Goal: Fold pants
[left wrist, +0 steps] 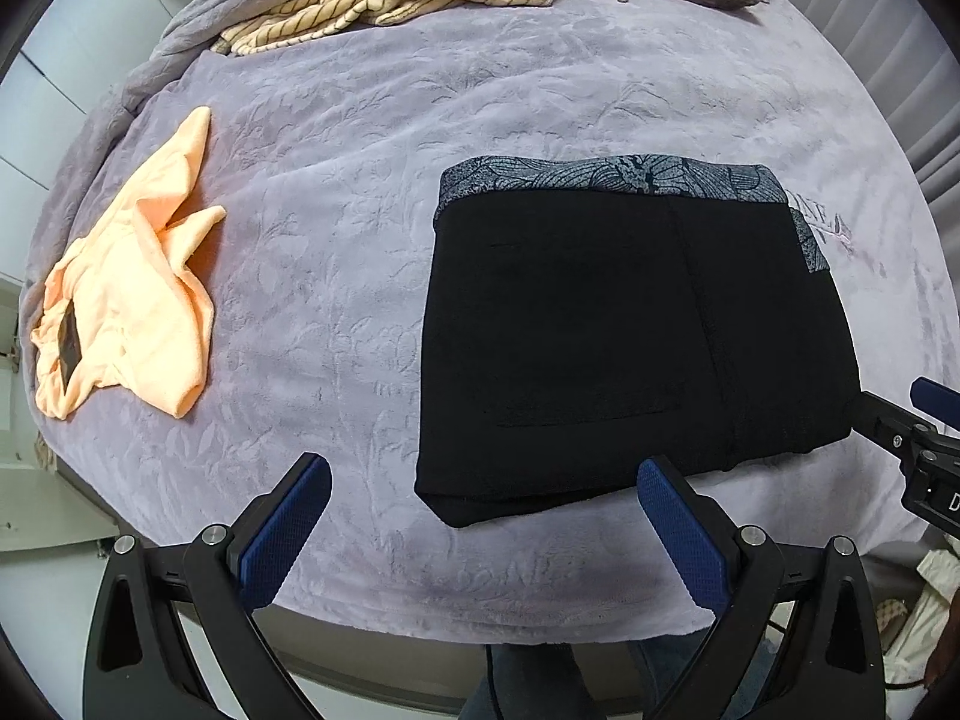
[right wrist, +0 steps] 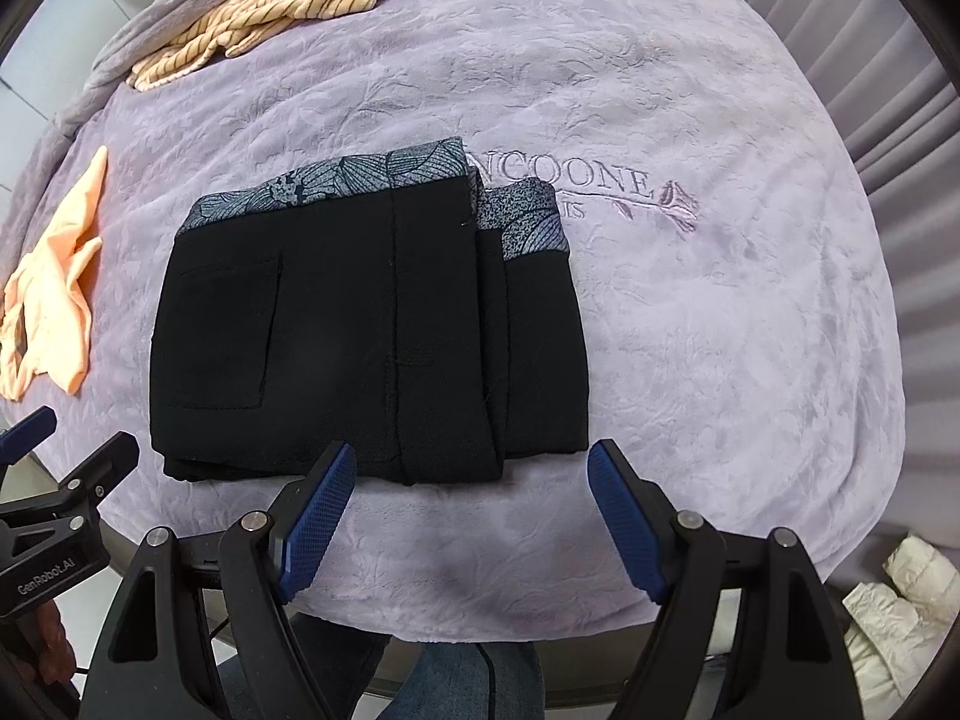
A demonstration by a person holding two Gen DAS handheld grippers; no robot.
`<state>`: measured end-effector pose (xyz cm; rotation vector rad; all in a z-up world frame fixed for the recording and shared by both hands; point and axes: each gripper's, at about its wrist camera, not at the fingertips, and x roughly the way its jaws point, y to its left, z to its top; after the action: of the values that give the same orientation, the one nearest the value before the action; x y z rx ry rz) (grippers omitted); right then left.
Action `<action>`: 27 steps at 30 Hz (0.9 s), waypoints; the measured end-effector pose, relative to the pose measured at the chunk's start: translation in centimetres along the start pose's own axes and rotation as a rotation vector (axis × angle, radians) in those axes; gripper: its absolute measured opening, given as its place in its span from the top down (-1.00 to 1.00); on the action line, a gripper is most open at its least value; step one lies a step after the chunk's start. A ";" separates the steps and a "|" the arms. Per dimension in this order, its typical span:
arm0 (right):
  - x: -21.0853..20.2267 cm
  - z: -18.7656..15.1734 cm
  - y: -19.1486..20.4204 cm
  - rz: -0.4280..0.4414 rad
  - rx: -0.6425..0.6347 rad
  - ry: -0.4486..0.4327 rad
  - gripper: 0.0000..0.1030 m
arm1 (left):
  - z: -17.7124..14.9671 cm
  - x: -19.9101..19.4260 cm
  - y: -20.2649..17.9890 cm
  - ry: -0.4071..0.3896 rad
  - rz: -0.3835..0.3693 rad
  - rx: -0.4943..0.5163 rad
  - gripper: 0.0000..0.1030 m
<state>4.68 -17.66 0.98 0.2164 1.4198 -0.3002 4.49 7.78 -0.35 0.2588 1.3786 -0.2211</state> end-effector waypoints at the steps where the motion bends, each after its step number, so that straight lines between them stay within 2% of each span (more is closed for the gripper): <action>1: 0.2 0.2 -0.2 0.001 -0.003 0.004 -0.60 | 0.0 0.1 -0.2 0.003 0.002 0.002 -0.99; 11: 2.2 0.9 -1.6 0.014 -0.006 0.054 -0.60 | 0.2 1.6 -1.5 0.046 0.018 0.012 -0.99; 27: 3.3 1.2 -2.6 0.025 0.016 0.072 -0.60 | 0.8 2.2 -2.3 0.048 0.030 0.035 -0.99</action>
<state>5.31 -20.74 -2.00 0.2597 1.4854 -0.2860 4.94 5.36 -2.50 0.3156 1.4186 -0.2152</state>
